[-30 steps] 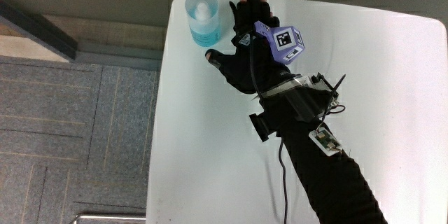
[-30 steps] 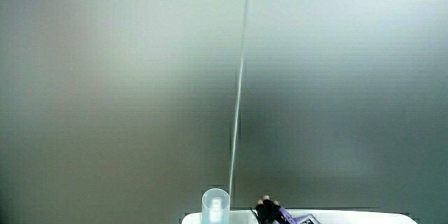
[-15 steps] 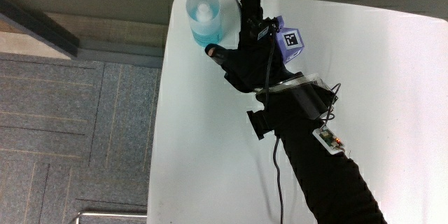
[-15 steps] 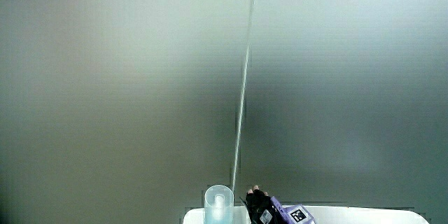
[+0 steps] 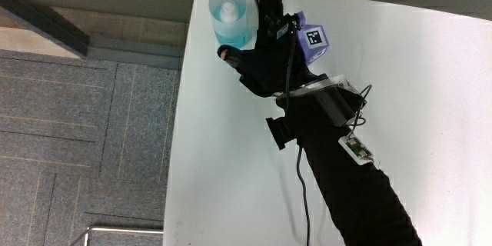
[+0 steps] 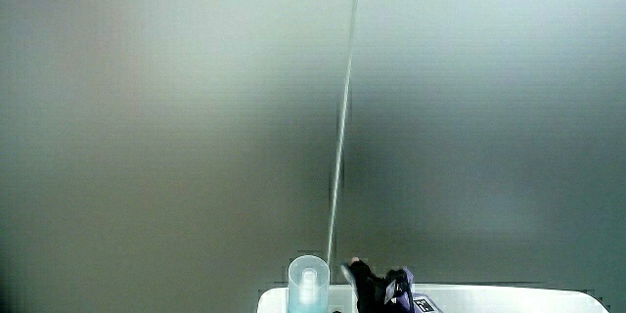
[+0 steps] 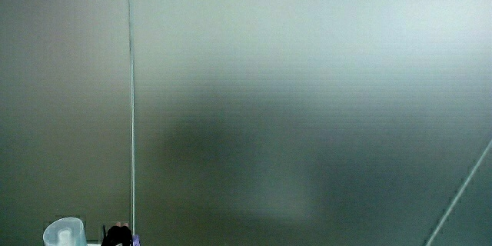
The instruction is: Pick cleaning spray
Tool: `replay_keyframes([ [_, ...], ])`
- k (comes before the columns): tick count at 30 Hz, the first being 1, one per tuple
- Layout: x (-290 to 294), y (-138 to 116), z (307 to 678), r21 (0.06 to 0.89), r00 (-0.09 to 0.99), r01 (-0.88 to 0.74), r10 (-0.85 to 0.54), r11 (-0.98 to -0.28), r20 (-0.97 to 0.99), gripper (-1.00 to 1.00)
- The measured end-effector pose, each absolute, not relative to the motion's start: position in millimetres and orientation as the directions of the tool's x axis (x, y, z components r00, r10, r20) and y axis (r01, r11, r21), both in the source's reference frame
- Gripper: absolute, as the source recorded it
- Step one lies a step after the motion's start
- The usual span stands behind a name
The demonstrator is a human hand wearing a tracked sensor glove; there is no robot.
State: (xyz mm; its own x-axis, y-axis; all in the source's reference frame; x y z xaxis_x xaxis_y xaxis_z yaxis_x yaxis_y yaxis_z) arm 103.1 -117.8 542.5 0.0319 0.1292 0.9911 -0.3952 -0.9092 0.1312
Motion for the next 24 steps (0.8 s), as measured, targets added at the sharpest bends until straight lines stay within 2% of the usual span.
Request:
replay_keyframes([
  [4,102,-120,539,0.132,0.012,-0.380,0.137,-0.916,0.990,0.00],
  [8,100,-119,536,0.130,0.012,-0.375,0.135,-0.918,0.991,0.24],
  [13,105,-118,533,0.074,-0.018,-0.275,0.082,-0.959,0.996,0.53],
  [14,106,-117,530,0.092,-0.003,-0.269,0.096,-0.959,0.995,0.59],
  [15,107,-118,530,0.070,0.015,-0.259,0.068,-0.963,0.998,0.65],
  [21,107,-117,531,0.075,0.008,-0.248,0.075,-0.966,0.997,1.00],
  [24,107,-117,530,0.074,0.001,-0.248,0.076,-0.966,0.997,1.00],
])
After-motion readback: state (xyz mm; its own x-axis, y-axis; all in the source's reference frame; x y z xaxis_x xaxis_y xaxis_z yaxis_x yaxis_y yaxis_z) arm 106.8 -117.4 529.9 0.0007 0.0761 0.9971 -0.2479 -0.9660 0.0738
